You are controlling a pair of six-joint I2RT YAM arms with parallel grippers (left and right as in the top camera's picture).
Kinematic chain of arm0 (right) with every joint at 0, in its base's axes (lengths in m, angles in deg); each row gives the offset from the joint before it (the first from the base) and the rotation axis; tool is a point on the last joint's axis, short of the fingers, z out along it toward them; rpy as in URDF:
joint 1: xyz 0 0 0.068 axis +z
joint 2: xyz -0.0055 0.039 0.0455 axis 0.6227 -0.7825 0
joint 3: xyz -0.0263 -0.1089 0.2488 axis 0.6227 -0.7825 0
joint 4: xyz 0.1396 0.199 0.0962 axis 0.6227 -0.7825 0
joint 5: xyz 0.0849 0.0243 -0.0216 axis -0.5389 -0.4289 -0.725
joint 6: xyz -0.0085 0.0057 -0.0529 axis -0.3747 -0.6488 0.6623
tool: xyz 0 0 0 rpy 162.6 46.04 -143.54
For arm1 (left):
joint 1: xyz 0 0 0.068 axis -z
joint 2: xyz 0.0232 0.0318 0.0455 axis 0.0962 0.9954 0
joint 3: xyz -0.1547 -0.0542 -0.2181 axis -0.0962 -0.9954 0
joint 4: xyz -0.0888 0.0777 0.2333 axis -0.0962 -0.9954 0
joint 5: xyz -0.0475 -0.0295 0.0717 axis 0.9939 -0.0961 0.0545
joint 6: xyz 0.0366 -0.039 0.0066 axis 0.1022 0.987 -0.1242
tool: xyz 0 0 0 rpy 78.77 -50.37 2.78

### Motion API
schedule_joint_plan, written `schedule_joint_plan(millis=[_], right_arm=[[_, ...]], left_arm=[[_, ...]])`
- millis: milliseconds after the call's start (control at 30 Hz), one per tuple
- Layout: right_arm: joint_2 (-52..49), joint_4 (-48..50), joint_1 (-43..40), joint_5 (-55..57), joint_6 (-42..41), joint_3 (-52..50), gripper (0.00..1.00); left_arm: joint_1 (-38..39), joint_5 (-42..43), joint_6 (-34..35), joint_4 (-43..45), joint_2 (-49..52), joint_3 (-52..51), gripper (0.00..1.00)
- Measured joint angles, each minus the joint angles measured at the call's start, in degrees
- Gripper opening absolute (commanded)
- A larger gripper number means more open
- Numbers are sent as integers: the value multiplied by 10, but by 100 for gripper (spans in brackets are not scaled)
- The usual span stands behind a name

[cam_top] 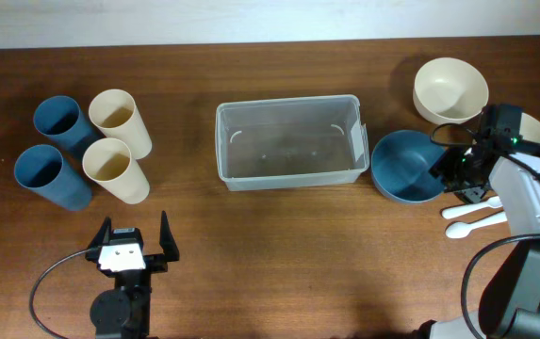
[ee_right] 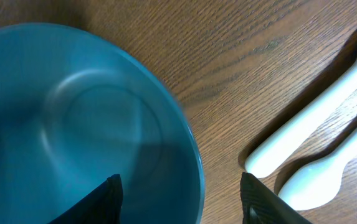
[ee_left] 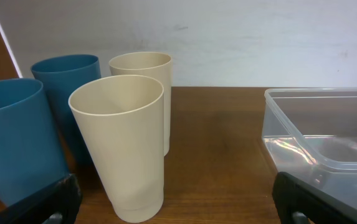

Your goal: Pack container

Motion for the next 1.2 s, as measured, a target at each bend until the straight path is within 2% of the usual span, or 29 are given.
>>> schedule_joint_plan(millis=[400,567,967,1033,1100,1200], right_arm=[[-42,24,0,-4,0,-2,54],[-56,38,2,-6,0,-2,45],[-57,52,11,-9,-2,-2,45],[-62,54,11,-9,-2,-2,40],[-71,56,11,-9,-1,-2,31],[-84,57,11,-9,-5,-2,8]], left_arm=[[0,0,0,0,0,0,99],[0,0,0,0,0,0,100],[0,0,0,0,0,0,100],[0,0,0,0,0,0,100],[0,0,0,0,0,0,100],[0,0,0,0,0,0,99]])
